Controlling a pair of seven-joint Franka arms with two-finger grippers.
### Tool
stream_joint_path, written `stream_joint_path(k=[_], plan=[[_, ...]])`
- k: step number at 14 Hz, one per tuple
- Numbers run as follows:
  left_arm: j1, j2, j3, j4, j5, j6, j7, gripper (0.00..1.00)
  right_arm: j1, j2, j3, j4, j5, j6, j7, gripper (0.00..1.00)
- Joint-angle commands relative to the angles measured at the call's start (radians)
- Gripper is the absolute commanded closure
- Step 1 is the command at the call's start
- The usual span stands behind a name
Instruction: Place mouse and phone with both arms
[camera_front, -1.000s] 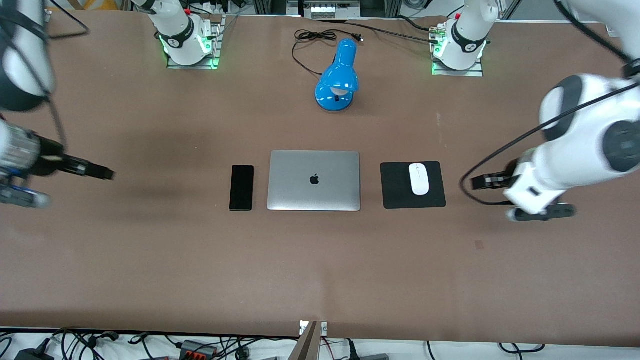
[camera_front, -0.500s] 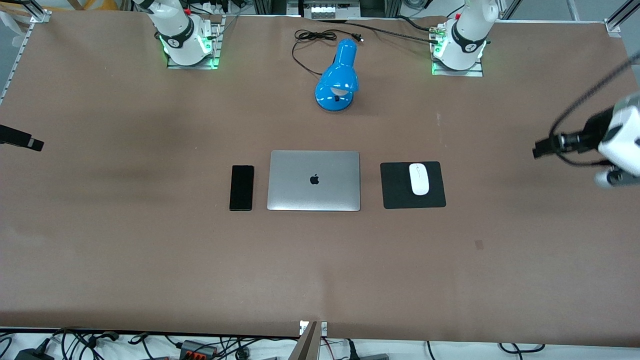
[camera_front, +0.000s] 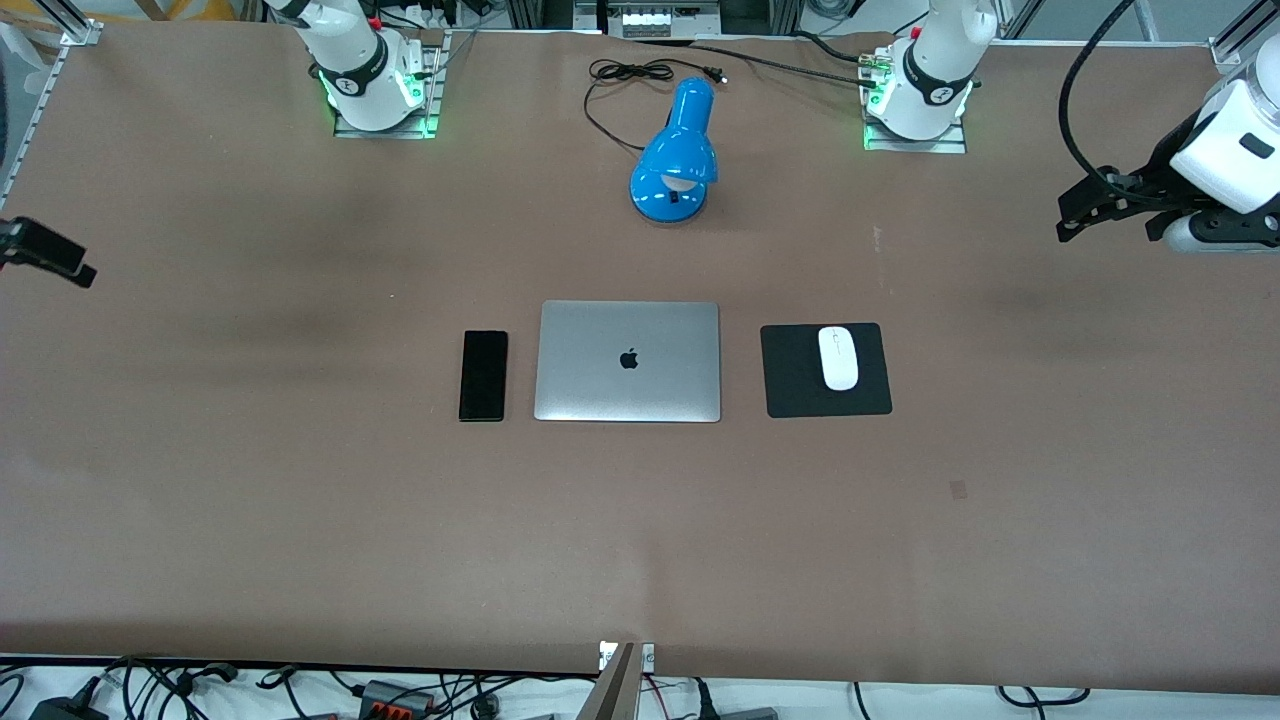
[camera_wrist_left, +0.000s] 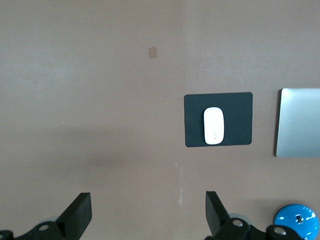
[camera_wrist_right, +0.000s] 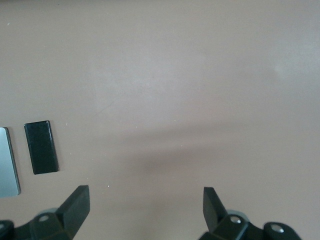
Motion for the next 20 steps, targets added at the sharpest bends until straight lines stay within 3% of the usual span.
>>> stream_joint_path(k=[1, 6, 12, 20], plan=[[-0.015, -0.009, 0.007, -0.014, -0.013, -0.007, -0.005, 0.00, -0.014, -0.063, 0.002, -0.088, -0.014, 0.053, -0.002, 0.00], [-0.022, 0.026, 0.002, 0.037, -0.012, -0.040, -0.031, 0.00, 0.001, -0.003, 0.008, -0.019, 0.009, 0.039, -0.013, 0.00], [-0.027, 0.026, 0.001, 0.039, -0.013, -0.044, -0.034, 0.00, 0.001, 0.005, 0.005, -0.022, 0.066, -0.001, -0.020, 0.00], [-0.027, 0.026, 0.001, 0.039, -0.012, -0.042, -0.036, 0.00, -0.002, 0.005, 0.004, -0.022, 0.068, -0.018, -0.022, 0.00]])
